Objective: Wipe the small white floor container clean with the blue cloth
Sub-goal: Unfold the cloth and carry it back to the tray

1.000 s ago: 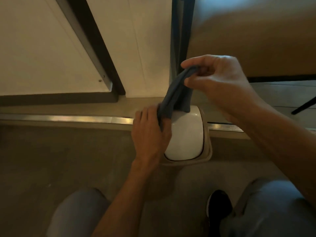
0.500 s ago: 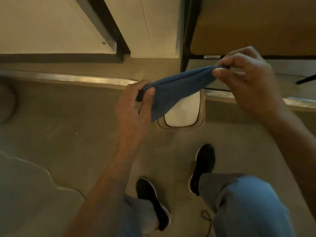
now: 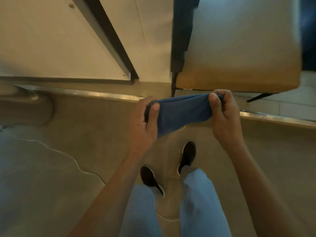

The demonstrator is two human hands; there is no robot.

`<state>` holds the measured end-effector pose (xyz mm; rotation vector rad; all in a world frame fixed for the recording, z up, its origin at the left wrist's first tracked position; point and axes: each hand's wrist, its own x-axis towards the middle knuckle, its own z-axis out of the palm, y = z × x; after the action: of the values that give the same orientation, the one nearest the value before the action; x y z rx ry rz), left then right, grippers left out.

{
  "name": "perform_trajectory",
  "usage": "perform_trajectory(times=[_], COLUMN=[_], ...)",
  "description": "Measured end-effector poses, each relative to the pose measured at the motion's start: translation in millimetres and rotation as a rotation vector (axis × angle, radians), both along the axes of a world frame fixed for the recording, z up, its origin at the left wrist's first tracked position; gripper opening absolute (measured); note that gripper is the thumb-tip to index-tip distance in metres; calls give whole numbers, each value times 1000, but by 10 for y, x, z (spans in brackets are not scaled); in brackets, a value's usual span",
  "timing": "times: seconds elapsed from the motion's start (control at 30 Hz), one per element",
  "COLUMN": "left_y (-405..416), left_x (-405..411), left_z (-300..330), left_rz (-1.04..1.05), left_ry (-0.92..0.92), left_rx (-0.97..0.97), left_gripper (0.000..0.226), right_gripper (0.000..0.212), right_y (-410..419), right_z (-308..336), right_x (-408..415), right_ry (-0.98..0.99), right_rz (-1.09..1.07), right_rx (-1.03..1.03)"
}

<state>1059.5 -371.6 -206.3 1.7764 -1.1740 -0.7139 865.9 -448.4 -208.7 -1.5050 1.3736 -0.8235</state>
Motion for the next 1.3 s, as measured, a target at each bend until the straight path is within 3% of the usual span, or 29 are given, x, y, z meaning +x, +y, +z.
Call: perform_trajectory(times=[0.27, 0.5, 0.67, 0.9, 1.17, 1.3], left_y=[68, 85, 57, 67, 63, 10], left_x=[-153, -43, 162, 219, -87, -372], left_z=[1516, 2504, 3106, 3329, 2784, 2685], left_rz=[81, 58, 27, -63, -121, -145], left_ry=[-17, -58, -82, -49, -19, -39], left_rx=[-224, -507, -643, -662, -484, -453], left_gripper=[22, 16, 15, 19, 25, 21], right_gripper=[9, 6, 14, 18, 17, 20], right_y=[141, 310, 382, 602, 826, 821], right_z=[1636, 2697, 3239, 3356, 2846, 2724], right_x=[29, 170, 266, 259, -38, -320], right_ry=[18, 44, -51, -71, -19, 29], right_rz=[-88, -212, -237, -388, -467, -501], right_rx=[-293, -541, -590, -615, -435, -462])
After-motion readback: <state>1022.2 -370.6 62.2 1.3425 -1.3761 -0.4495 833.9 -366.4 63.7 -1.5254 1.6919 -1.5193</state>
